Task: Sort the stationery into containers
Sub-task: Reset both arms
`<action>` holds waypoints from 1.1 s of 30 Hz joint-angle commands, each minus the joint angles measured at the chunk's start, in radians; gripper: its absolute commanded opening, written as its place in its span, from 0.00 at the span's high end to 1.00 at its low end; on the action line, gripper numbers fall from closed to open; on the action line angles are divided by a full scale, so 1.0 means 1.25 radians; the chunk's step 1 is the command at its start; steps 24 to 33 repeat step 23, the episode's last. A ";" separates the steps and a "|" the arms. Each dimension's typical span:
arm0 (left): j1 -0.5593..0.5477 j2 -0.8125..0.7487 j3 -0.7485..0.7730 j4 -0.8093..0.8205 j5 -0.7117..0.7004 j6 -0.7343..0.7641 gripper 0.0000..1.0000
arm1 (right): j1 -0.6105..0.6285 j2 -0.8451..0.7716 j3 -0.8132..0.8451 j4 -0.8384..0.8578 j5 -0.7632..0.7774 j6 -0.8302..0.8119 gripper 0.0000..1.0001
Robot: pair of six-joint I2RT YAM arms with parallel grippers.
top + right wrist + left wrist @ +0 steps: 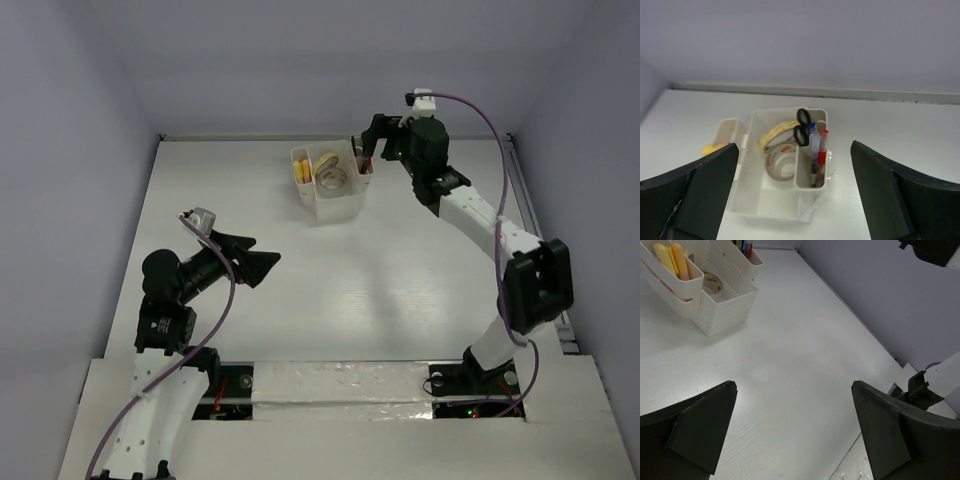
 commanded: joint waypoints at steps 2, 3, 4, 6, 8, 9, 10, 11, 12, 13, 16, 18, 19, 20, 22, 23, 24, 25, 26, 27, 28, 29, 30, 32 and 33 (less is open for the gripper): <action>-0.003 -0.028 0.032 0.010 -0.021 0.016 0.01 | 0.012 -0.188 -0.093 -0.005 0.007 0.106 0.00; -0.003 -0.031 0.035 0.008 -0.026 0.015 0.01 | 0.012 -0.223 -0.120 -0.005 0.000 0.121 0.00; -0.003 -0.034 0.038 0.003 -0.041 0.016 0.01 | 0.012 -0.292 -0.149 -0.005 -0.014 0.143 0.00; -0.003 -0.038 0.049 0.000 -0.056 0.020 0.01 | 0.012 -0.365 -0.222 -0.010 -0.031 0.157 0.00; -0.003 -0.038 0.060 0.002 -0.073 0.006 0.01 | 0.012 -0.488 -0.294 -0.010 -0.061 0.183 0.00; -0.003 -0.036 0.077 0.006 -0.080 -0.004 0.01 | 0.012 -0.534 -0.319 -0.005 -0.066 0.194 0.00; -0.003 -0.034 0.087 0.017 -0.086 -0.016 0.01 | 0.012 -0.582 -0.345 0.014 -0.065 0.210 0.00; -0.003 -0.034 0.101 0.025 -0.089 -0.026 0.01 | 0.012 -0.677 -0.369 0.026 -0.062 0.216 0.00; -0.003 -0.033 0.130 0.033 -0.093 -0.044 0.01 | 0.012 -0.726 -0.407 0.031 -0.053 0.220 0.00; -0.003 -0.032 0.147 0.043 -0.107 -0.048 0.01 | 0.012 -0.771 -0.421 0.034 -0.029 0.225 0.00; -0.003 -0.024 0.219 0.048 -0.143 -0.058 0.01 | 0.012 -0.920 -0.452 0.007 0.025 0.229 0.00; -0.003 -0.023 0.255 0.051 -0.156 -0.064 0.01 | 0.012 -0.986 -0.459 -0.012 0.045 0.230 0.00; -0.003 -0.023 0.263 0.059 -0.167 -0.074 0.01 | 0.012 -1.000 -0.467 -0.024 0.051 0.226 0.00; -0.003 -0.023 0.267 0.065 -0.169 -0.081 0.01 | 0.012 -1.008 -0.470 -0.028 0.056 0.224 0.00; -0.003 -0.007 0.276 0.067 -0.165 -0.102 0.01 | 0.012 -1.006 -0.472 -0.055 0.059 0.225 0.00; -0.003 -0.001 0.281 0.062 -0.164 -0.107 0.01 | 0.012 -1.000 -0.466 -0.072 0.054 0.226 0.00; -0.003 -0.001 0.281 0.062 -0.164 -0.107 0.01 | 0.012 -1.000 -0.466 -0.072 0.054 0.226 0.00; -0.003 -0.001 0.281 0.062 -0.164 -0.107 0.01 | 0.012 -1.000 -0.466 -0.072 0.054 0.226 0.00; -0.003 -0.001 0.281 0.062 -0.164 -0.107 0.01 | 0.012 -1.000 -0.466 -0.072 0.054 0.226 0.00; -0.003 -0.001 0.281 0.062 -0.164 -0.107 0.01 | 0.012 -1.000 -0.466 -0.072 0.054 0.226 0.00; -0.003 -0.001 0.281 0.062 -0.164 -0.107 0.01 | 0.012 -1.000 -0.466 -0.072 0.054 0.226 0.00; -0.003 -0.001 0.281 0.062 -0.164 -0.107 0.01 | 0.012 -1.000 -0.466 -0.072 0.054 0.226 0.00; -0.003 -0.001 0.281 0.062 -0.164 -0.107 0.01 | 0.012 -1.000 -0.466 -0.072 0.054 0.226 0.00; -0.003 -0.001 0.281 0.062 -0.164 -0.107 0.01 | 0.012 -1.000 -0.466 -0.072 0.054 0.226 0.00; -0.003 -0.001 0.281 0.062 -0.164 -0.107 0.01 | 0.012 -1.000 -0.466 -0.072 0.054 0.226 0.00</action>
